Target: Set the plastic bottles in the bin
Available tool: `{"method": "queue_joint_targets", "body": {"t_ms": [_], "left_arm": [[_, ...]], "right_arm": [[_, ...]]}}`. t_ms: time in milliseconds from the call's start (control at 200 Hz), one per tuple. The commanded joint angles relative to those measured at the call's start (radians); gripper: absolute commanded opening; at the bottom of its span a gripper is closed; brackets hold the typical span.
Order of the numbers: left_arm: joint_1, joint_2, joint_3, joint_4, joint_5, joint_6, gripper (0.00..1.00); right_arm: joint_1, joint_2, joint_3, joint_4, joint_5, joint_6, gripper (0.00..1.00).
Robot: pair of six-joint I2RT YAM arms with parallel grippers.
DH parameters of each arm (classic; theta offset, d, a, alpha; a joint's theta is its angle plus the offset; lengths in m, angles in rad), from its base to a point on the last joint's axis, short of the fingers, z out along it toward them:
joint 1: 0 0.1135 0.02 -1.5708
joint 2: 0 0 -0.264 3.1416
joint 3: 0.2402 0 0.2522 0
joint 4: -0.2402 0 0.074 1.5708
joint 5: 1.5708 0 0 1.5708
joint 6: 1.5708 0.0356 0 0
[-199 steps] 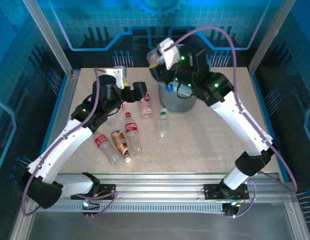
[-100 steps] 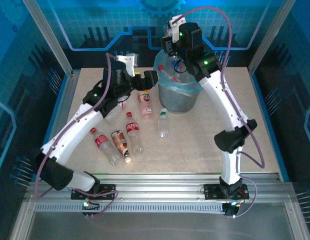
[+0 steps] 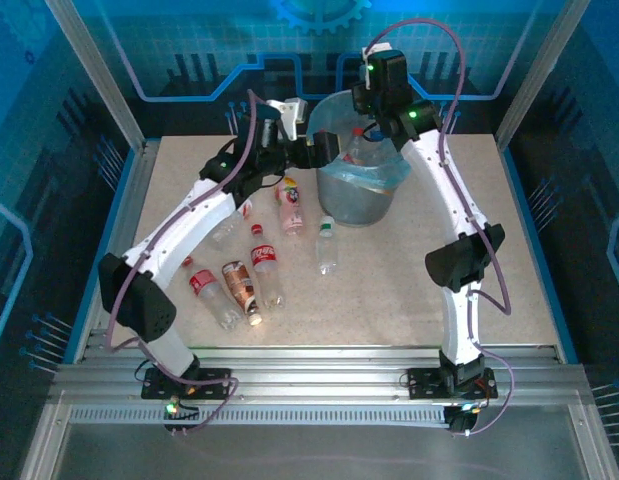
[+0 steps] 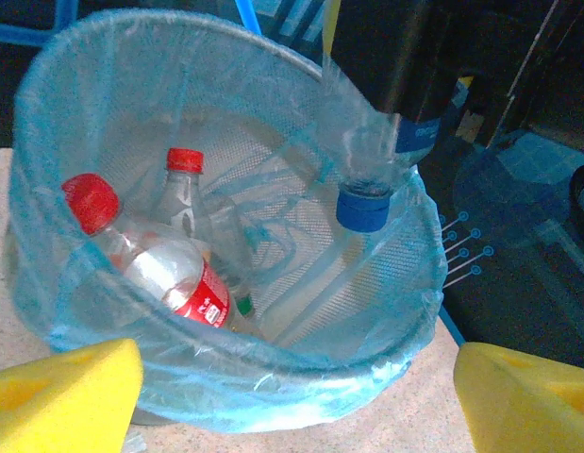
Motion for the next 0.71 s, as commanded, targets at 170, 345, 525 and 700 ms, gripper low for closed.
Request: {"method": "queue_joint_targets", "body": {"t_ms": [170, 345, 525, 700], "left_arm": [[-0.021, 0.077, 0.107, -0.017, 0.05, -0.04, 0.86], [-0.023, 0.095, 0.129, -0.038, 0.052, -0.041, 0.86], [-0.03, 0.096, 0.13, -0.048, 0.051, -0.043, 0.86], [-0.035, 0.075, 0.116, -0.057, 0.049, -0.04, 0.86]], "right_arm": [[-0.029, 0.04, -0.05, -0.025, 0.002, 0.009, 0.59], [-0.031, 0.024, -0.108, -0.013, -0.012, 0.011, 0.68], [-0.031, 0.001, -0.129, -0.031, -0.002, 0.029, 0.79], [-0.026, -0.031, -0.138, -0.044, -0.009, 0.034, 0.79]]}}
